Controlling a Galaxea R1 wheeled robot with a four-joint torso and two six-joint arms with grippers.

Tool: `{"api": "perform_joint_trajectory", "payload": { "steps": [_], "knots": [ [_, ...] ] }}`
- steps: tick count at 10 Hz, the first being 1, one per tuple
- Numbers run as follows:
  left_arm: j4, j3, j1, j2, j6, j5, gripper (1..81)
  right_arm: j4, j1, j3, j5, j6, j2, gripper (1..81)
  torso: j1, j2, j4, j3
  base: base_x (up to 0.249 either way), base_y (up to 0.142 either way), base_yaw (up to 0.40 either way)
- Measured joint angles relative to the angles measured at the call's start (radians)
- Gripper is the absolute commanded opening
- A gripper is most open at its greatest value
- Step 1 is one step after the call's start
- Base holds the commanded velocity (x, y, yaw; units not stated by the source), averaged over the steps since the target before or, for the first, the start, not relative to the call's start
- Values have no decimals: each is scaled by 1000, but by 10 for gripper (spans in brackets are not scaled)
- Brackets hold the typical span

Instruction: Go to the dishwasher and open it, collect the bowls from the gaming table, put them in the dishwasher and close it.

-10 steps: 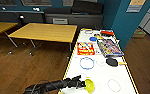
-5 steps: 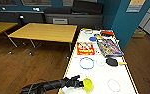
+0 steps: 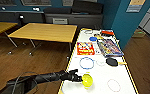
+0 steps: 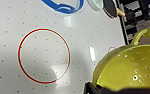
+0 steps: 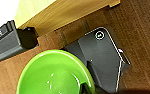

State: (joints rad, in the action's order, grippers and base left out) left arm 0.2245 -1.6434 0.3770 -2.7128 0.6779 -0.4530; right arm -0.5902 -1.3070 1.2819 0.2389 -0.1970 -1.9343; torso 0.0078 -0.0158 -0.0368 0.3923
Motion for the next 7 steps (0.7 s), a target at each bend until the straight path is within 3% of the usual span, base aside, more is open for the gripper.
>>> {"api": "perform_joint_trajectory", "payload": {
  "steps": [3,5,7],
  "knots": [
    [1,193,-29,285,0,-14,10,0,-15,0,-27,0,4,10,0,0,0,-8,0,0,0],
    [1,317,-14,434,-1,-19,10,1,-43,2,-30,-1,4,10,0,1,0,-57,0,0,0],
    [10,409,58,554,-27,-14,10,1,-59,13,-31,-1,9,10,0,0,0,-117,0,0,0]
  ]
}}
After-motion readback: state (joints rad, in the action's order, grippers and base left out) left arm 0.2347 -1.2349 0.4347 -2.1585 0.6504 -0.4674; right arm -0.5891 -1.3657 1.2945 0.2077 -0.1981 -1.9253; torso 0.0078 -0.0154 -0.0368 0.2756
